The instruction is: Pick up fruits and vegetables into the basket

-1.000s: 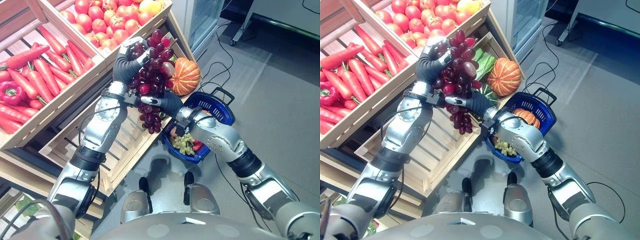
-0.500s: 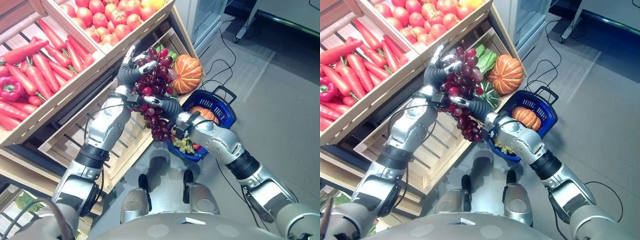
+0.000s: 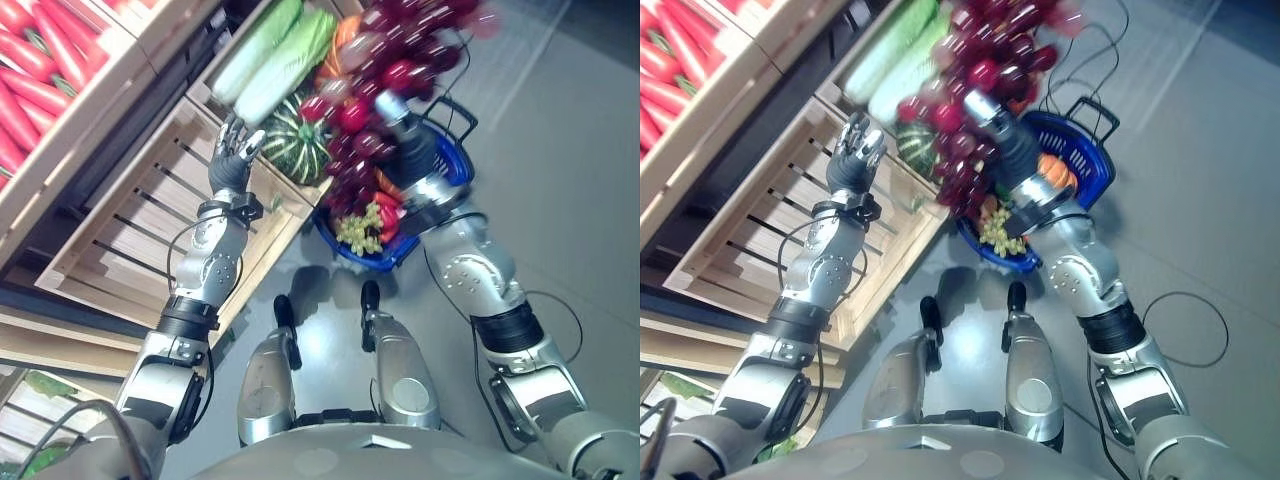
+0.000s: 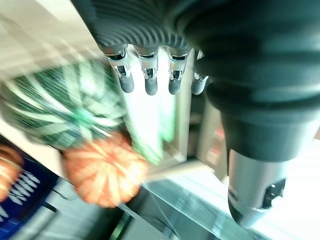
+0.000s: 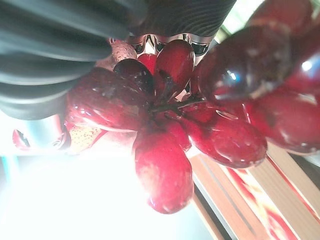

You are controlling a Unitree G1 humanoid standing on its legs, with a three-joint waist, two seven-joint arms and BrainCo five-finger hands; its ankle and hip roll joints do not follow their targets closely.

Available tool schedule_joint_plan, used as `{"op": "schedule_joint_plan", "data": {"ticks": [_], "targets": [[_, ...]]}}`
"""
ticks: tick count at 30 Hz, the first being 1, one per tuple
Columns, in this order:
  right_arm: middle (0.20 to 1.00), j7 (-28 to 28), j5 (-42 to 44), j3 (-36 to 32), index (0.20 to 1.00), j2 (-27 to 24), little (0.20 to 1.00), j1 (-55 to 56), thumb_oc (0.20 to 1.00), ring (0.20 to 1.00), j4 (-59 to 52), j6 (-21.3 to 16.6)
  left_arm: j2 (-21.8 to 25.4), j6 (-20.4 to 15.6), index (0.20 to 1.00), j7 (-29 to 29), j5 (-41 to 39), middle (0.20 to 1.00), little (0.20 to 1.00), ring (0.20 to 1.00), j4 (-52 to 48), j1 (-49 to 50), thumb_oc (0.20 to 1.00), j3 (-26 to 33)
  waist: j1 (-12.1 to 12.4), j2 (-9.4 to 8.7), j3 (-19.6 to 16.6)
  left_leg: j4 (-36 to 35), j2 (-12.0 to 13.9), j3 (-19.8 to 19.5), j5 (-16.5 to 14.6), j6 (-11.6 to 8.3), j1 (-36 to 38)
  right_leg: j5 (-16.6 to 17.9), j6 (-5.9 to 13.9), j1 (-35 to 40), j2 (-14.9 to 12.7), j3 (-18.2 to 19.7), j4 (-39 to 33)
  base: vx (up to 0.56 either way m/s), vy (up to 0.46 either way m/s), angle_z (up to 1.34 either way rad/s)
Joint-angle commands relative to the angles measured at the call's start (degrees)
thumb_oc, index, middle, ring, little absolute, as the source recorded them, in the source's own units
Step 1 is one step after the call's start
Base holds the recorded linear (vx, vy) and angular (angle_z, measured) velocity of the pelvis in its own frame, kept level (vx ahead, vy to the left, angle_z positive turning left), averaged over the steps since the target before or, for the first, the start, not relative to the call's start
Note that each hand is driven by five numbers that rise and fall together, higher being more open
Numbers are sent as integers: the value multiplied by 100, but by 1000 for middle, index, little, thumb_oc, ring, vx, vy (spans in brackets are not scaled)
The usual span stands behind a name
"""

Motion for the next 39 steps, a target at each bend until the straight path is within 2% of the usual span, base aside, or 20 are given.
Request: {"op": "schedule_joint_plan", "data": {"ticks": [1, 6, 10, 14, 16, 17, 18, 19, 22, 24, 27, 29, 30, 31, 32, 39], "targets": [[200, 314, 230, -337, 200, 214, 200, -75, 200, 200, -986, -619, 373, -609, 1000, -224, 265, 1000, 1000, 1000, -500, -26, 1000, 301, -119, -133, -25, 314, -180, 313, 41, 239, -271, -300, 130, 20, 67, -193, 436, -69, -34, -2], [200, 333, 236, -828, 200, 109, 200, 173, 200, 200, -1002, -925, 381, -664, 1000, -693, -98, 1000, 1000, 1000, -728, 191, 1000, 435, -182, -107, 184, 444, -175, 338, 4, 221, -498, -362, 133, -238, 63, -207, 641, -64, -40, -3], [200, 111, 225, -1070, 200, 76, 200, 289, 200, 200, -890, -1087, 290, -458, 1000, -1023, -263, 1000, 1000, 1000, -1083, 397, 1000, 305, -189, -67, 353, 510, -191, 338, 10, 222, -703, -351, 144, -435, 54, -233, 728, -78, -56, -3], [200, -169, 435, -1130, 200, -55, 200, 361, 200, 200, -507, -1199, 260, 55, 1000, -1473, -316, 1000, 1000, 1000, -1424, 722, 1000, -191, -140, -17, 364, 525, -215, 331, 49, 239, -1032, -291, 194, -742, 17, -295, 748, -53, -71, 1], [200, -237, 431, -1126, 200, -90, 200, 363, 200, 200, -433, -1196, 262, 139, 1000, -1568, -319, 1000, 1000, 1000, -1486, 775, 1000, -275, -126, -8, 364, 527, -220, 328, 56, 244, -1091, -278, 201, -795, 10, -303, 748, -37, -51, 1], [200, -284, 561, -1101, 200, -200, 200, 379, 200, 200, -228, -1193, 289, 334, 1000, -1762, -371, 1000, 1000, 1000, -1616, 895, 1000, -439, -95, 11, 364, 530, -225, 327, 68, 253, -1213, -252, 215, -907, -5, -328, 748, -32, -42, 3], [200, -310, 612, -1077, 200, -228, 200, 385, 200, 200, -160, -1197, 303, 355, 1000, -1804, -357, 1000, 1000, 1000, -1645, 930, 1000, -500, -84, 15, 364, 533, -226, 326, 72, 254, -1250, -247, 220, -941, -9, -335, 752, -45, -84, 4], [200, -518, 736, -1003, 200, -410, 200, 344, 200, 200, 200, -1325, 387, 539, 1000, -1948, -360, 1000, 1000, 1000, -1704, 1040, 1000, -740, -36, 35, 364, 546, -223, 329, 82, 261, -1387, -228, 234, -1064, -24, -369, 766, -25, -70, 3], [200, -735, 1212, -855, 200, -707, 200, 114, 200, 200, 811, -1461, 576, 836, 1000, -2043, -413, 1000, 1000, 1000, -1669, 1066, 1000, -1183, 63, 84, 364, 593, -224, 325, 103, 288, -1696, -192, 247, -1338, -53, -425, 821, -31, -85, 5], [200, -759, 1539, -826, 200, -825, 200, 3, 200, 200, 1019, -1436, 665, 1031, 1000, -2126, -415, 1000, 1000, 1000, -1669, 1066, 1000, -1348, 103, 111, 364, 611, -230, 318, 105, 296, -1810, -177, 252, -1439, -61, -445, 839, -7, -55, 9], [200, -806, 1791, -759, 200, -983, 200, -202, 200, 200, 1419, -1505, 857, 1075, 1000, -2233, -170, 1000, 1000, 1000, -1598, 1003, 1000, -1668, 170, 162, 364, 662, -237, 300, 108, 313, -2050, -154, 263, -1648, -99, -495, 892, -10, -77, 15], [200, -910, 2025, -679, 200, -1117, 200, -426, 200, 200, 1783, -1525, 1027, 1381, 1000, -2202, -409, 1000, 1000, 1000, -1537, 982, 1000, -1899, 237, 232, 364, 717, -240, 280, 110, 324, -2286, -128, 268, -1884, -142, -531, 972, 31, -69, 13], [200, -912, 2060, -649, 200, -1134, 200, -448, 200, 200, 1902, -1524, 1048, 1397, 1000, -2196, -411, 1000, 1000, 1000, -1500, 996, 1000, -1959, 247, 245, 364, 763, -256, 223, -45, 283, -2217, -275, 334, -1831, -160, -488, 1054, -8, -56, 12], [200, -902, 2119, -642, 200, -1175, 200, -553, 200, 200, 2012, -1533, 1094, 1366, 1000, -2200, -387, 1000, 1000, 1000, -1456, 941, 1000, -1991, 267, 263, 364, 751, -238, 273, 99, 334, -2411, -131, 277, -2010, -183, -554, 1025, 54, -65, 18], [200, -945, 2241, -625, 200, -1225, 200, -663, 200, 200, 2261, -1489, 1168, 1396, 1000, -2201, -343, 1000, 1000, 1000, -1361, 927, 1000, -2109, 298, 299, 364, 840, -269, 197, -52, 295, -2446, -260, 340, -2043, -206, -510, 1139, -18, -73, 25], [200, -949, 2416, -583, 200, -1506, 200, -1335, 200, 200, 3362, -1096, 1307, 1352, 1000, -2272, -592, 1000, 1000, 1000, -969, 742, 1000, -2420, 433, 497, 364, 1007, -306, 96, -58, 303, -3008, -275, 348, -2637, -321, -514, 1398, 2, -38, 14]]}}
